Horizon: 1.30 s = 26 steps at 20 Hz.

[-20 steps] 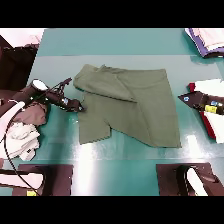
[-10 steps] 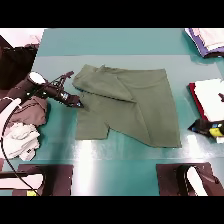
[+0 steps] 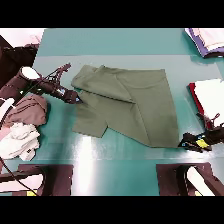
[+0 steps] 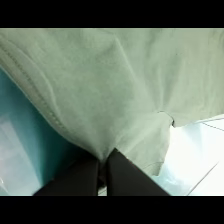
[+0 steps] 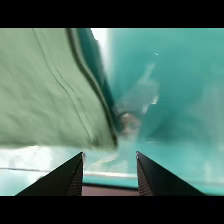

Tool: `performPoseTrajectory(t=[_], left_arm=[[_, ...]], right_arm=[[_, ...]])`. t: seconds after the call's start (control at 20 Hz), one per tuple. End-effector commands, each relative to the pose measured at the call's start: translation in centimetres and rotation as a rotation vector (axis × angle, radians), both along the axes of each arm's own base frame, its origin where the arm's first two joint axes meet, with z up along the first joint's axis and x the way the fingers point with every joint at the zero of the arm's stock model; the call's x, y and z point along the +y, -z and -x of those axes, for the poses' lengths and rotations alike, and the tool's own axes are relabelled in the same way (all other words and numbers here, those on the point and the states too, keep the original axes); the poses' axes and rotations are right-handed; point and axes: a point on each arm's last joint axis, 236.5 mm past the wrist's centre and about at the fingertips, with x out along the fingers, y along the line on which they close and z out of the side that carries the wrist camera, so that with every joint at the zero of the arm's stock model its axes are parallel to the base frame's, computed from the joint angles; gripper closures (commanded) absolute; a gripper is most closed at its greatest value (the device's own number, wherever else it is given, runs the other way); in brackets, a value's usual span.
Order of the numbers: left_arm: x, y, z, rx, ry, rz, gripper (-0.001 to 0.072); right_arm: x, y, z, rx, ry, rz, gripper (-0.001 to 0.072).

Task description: Fold the shirts.

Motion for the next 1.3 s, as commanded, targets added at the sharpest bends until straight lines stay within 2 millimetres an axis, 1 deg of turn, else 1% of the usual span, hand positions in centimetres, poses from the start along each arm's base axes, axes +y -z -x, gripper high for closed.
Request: performPoseTrajectory(t=[0.0, 0.05, 0.1, 0.15, 0.2, 0.25, 0.3, 0.4, 0.45, 0.5, 0.55, 0.6, 0.65, 0.7, 0.75, 0.8, 0.85, 0.9, 1.0, 1.05, 1.1, 1.15, 1.25], left_arm=[[-0.1, -0.2, 0.0, -0.003, 0.000, 0.002, 0.0680], [-0.1, -0.2, 0.0, -0.003, 0.000, 0.002, 0.0680], [-0.1, -0.2, 0.0, -0.003, -0.001, 0.002, 0.0680], [-0.1, -0.2, 0.0, -0.002, -0.001, 0.003, 0.0680], [-0.1, -0.2, 0.0, -0.002, -0.001, 0.003, 0.0680], [-0.1, -0.2, 0.1, 0.000, 0.000, 0.003, 0.0680], [-0.1, -0.2, 0.2, 0.007, 0.000, 0.004, 0.0680], [-0.1, -0.8, 0.1, -0.002, -0.006, 0.004, 0.0680], [0.0, -1.9, -0.3, -0.037, -0.005, 0.001, 0.0680], [0.1, -3.7, -1.0, -0.086, -0.010, -0.001, 0.0680], [0.2, -5.9, -1.9, -0.144, -0.017, -0.006, 0.0681], [0.3, -8.8, -2.8, -0.211, -0.028, -0.003, 0.0680], [0.2, -12.0, -3.5, -0.281, -0.038, 0.007, 0.0680], [0.1, -16.2, -4.0, -0.374, -0.049, 0.020, 0.0680], [0.1, -20.2, -4.3, -0.462, -0.063, 0.035, 0.0680], [0.1, -24.7, -4.0, -0.563, -0.074, 0.050, 0.0680], [0.3, -29.5, -3.3, -0.680, -0.079, 0.062, 0.0680], [0.5, -33.9, -2.2, -0.793, -0.084, 0.065, 0.0680], [1.6, -42.9, 1.3, -1.010, -0.132, 0.075, 0.0680], [2.1, -46.5, 3.3, -1.106, -0.155, 0.079, 0.0680], [2.7, -50.3, 5.9, -1.211, -0.186, 0.100, 0.0680], [3.1, -53.4, 8.5, -1.311, -0.213, 0.125, 0.0681], [4.2, -58.3, 14.1, -1.491, -0.269, 0.181, 0.0681]], right_arm=[[1.3, 1.2, -1.7, -0.021, 0.047, -0.073, 0.0340], [1.5, 1.3, -2.0, -0.024, 0.057, -0.087, 0.0352], [1.8, 1.4, -2.1, -0.019, 0.062, -0.101, 0.0406], [1.9, 1.5, -2.0, -0.009, 0.058, -0.107, 0.0409], [2.0, 1.6, -1.8, -0.005, 0.044, -0.116, 0.0432], [2.1, 1.5, -1.7, -0.004, 0.028, -0.123, 0.0571], [2.0, 1.4, -1.7, -0.019, 0.012, -0.121, 0.0691], [1.5, 0.6, -2.8, -0.088, 0.010, -0.086, 0.0695], [1.0, -0.6, -4.0, -0.152, 0.011, -0.058, 0.0695], [0.7, -2.4, -5.7, -0.237, 0.017, -0.038, 0.0695], [0.3, -5.0, -8.1, -0.353, 0.030, -0.018, 0.0696], [-0.1, -8.0, -10.5, -0.475, 0.045, 0.005, 0.0696], [-0.3, -12.0, -13.1, -0.625, 0.064, 0.023, 0.0696], [-0.3, -16.4, -15.4, -0.775, 0.088, 0.031, 0.0696], [-0.4, -21.7, -17.3, -0.936, 0.104, 0.047, 0.0696], [-0.5, -26.7, -18.3, -1.074, 0.109, 0.074, 0.0696], [-0.7, -32.1, -18.6, -1.212, 0.103, 0.120, 0.0696], [-0.8, -37.2, -18.4, -1.335, 0.091, 0.176, 0.0696], [-0.4, -45.8, -16.9, -1.533, 0.062, 0.263, 0.0696], [0.2, -49.6, -15.8, -1.614, 0.039, 0.297, 0.0696], [0.9, -52.8, -14.7, -1.679, 0.015, 0.324, 0.0696], [1.4, -55.2, -13.8, -1.730, -0.006, 0.347, 0.0696], [2.5, -59.2, -12.2, -1.814, -0.048, 0.385, 0.0696]])
